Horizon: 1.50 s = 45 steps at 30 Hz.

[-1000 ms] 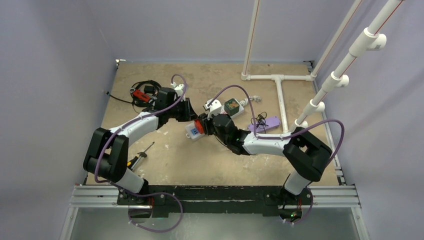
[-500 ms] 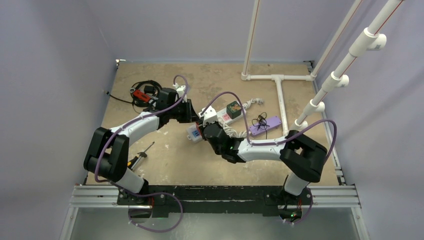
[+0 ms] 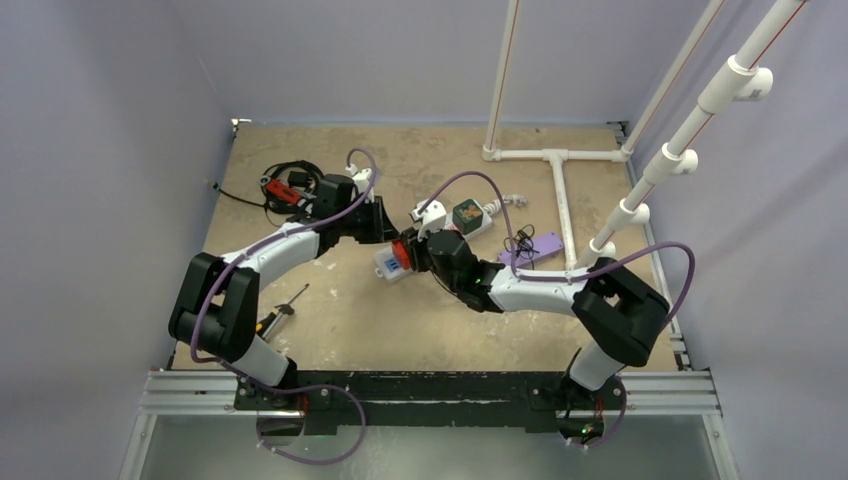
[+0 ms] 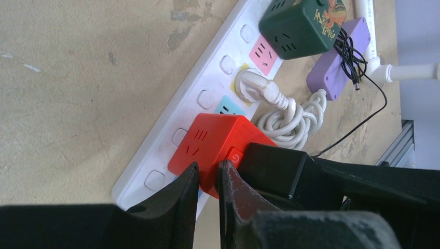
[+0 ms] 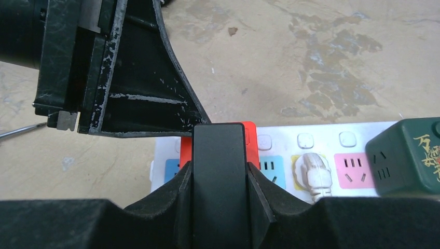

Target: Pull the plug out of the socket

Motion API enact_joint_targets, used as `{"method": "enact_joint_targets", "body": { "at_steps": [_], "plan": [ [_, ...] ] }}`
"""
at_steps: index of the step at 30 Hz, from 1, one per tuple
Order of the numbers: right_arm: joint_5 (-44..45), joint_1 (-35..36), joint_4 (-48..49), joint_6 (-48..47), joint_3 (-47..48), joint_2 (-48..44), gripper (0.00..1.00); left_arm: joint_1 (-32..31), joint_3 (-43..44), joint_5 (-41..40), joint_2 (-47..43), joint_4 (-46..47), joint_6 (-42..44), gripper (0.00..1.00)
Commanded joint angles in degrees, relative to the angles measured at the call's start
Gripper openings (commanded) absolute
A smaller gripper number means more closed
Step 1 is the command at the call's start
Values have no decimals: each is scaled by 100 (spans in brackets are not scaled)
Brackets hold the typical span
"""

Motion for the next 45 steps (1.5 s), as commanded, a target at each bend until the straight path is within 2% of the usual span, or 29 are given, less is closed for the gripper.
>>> {"method": "enact_joint_targets", "body": {
  "at_steps": [1, 8, 14, 19, 26, 35, 40, 45],
  "plan": [
    [-680, -334, 517, 199, -5, -315, 0, 65, -228, -927, 382, -916, 412, 17],
    [-15, -170, 518, 41, 11, -349, 0, 60, -211, -918, 407, -916, 412, 17],
    [1350, 558, 329, -153, 220, -176, 0, 60, -200, -908, 437, -924, 411, 17],
    [2215, 850, 5, -190, 500, 210, 0, 60, -200, -907, 435, -924, 409, 17],
    [1660, 861, 182, -135, 374, 19, 0, 56, -193, -896, 446, -925, 413, 17],
    [1598, 740, 202, -44, 167, -600, 0, 60, -156, -1062, 259, -945, 456, 17],
    [1427, 226, -225, 220, 44, -1493, 0, 56, -151, -1251, 69, -968, 496, 17],
    [1460, -659, -1359, 462, 302, -2395, 0, 60, -154, -1246, -233, -923, 535, 20]
  ]
}}
